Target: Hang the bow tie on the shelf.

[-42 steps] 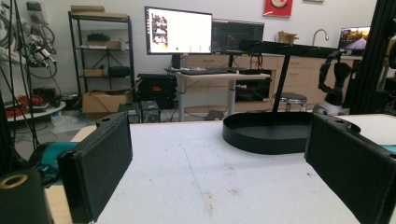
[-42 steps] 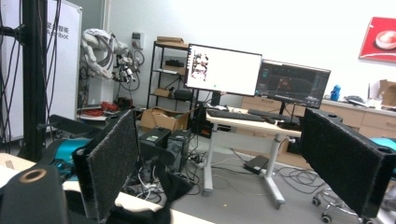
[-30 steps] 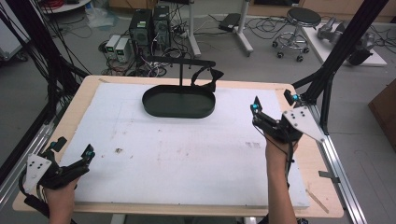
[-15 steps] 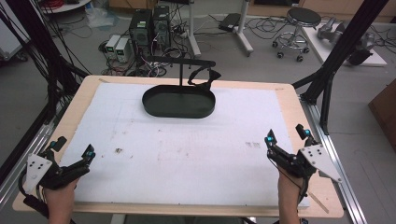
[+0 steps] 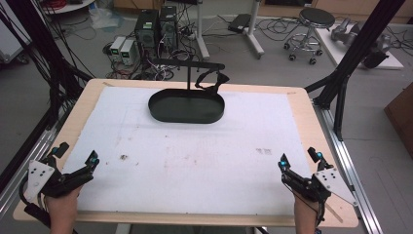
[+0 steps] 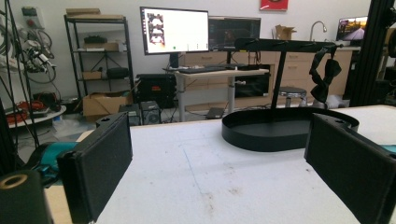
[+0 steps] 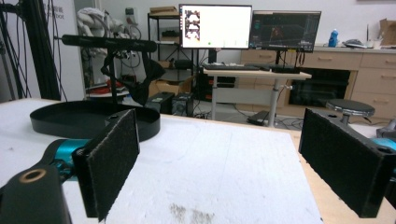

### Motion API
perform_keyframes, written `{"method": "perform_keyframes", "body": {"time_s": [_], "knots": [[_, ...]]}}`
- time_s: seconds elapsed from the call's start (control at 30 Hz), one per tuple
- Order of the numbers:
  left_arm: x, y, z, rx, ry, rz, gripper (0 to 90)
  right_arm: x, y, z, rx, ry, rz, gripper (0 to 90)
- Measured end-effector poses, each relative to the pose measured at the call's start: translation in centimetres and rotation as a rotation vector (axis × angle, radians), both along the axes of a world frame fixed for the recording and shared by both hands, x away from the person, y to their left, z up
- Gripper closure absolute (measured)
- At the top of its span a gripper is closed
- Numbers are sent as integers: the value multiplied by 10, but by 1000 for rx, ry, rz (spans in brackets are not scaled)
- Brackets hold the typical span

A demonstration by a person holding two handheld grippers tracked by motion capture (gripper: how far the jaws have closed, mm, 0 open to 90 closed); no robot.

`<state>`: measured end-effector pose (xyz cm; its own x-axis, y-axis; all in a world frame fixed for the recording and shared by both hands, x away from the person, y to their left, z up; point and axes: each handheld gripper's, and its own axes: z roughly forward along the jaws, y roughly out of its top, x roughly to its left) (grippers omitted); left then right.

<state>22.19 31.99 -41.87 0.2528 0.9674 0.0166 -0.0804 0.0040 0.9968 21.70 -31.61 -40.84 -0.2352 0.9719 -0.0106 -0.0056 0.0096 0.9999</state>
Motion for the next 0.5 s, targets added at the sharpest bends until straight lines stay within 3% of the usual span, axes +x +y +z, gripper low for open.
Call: {"method": "perform_keyframes", "body": {"time_s": [0.27, 0.5], "knots": [[2, -4, -1, 19, 12, -13, 81, -6, -3, 0, 6, -17, -14, 114], [1, -4, -1, 18, 13, -13, 81, -5, 1, -3, -24, 1, -3, 114]]}}
